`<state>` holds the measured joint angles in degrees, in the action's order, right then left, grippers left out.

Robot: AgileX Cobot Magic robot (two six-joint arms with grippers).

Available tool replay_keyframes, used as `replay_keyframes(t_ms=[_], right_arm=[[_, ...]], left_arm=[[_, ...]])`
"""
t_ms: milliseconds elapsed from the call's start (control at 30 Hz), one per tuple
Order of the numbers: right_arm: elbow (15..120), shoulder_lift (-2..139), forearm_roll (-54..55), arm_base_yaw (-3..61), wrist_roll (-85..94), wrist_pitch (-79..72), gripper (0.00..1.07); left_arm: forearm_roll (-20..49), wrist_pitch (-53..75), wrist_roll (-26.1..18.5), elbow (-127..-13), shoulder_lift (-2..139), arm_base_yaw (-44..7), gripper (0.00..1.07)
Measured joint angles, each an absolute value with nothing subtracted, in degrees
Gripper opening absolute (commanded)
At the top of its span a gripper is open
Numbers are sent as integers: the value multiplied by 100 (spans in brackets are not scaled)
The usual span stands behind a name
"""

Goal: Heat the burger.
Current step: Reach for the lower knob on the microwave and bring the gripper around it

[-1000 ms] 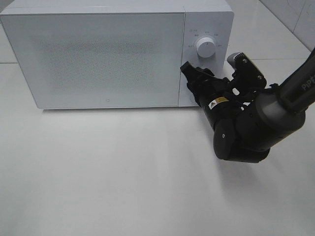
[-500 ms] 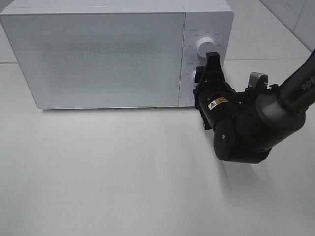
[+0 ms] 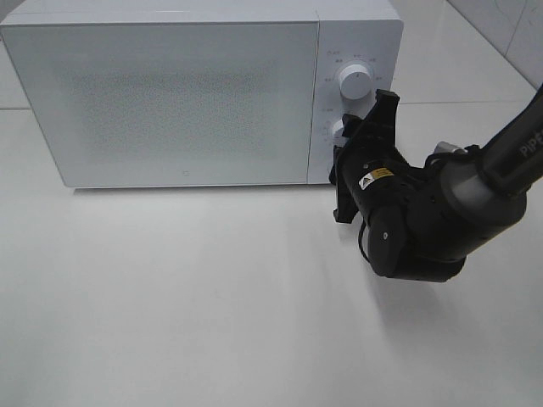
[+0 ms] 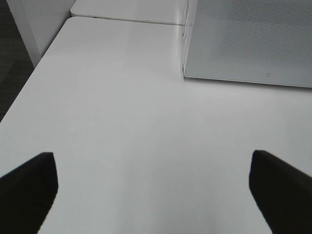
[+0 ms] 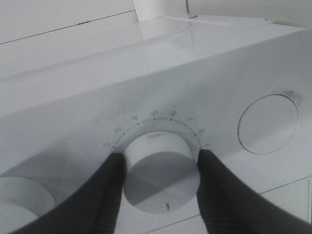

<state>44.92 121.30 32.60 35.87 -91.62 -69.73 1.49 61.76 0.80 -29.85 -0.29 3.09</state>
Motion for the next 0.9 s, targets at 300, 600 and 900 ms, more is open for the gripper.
replay_keyframes(t_ms=[300,600,900], right_arm=[[4492,12130,3260,3587,-9133,-6973,0],[4492,12130,3277,3587,-8990,-6973,1],[4492,12130,3363,3587,-8715,-6973,24]], left_arm=[[149,6176,80,-2985,-29,309,100],[149,6176,80,-2985,-29,309,100],[149,6176,80,-2985,-29,309,100]])
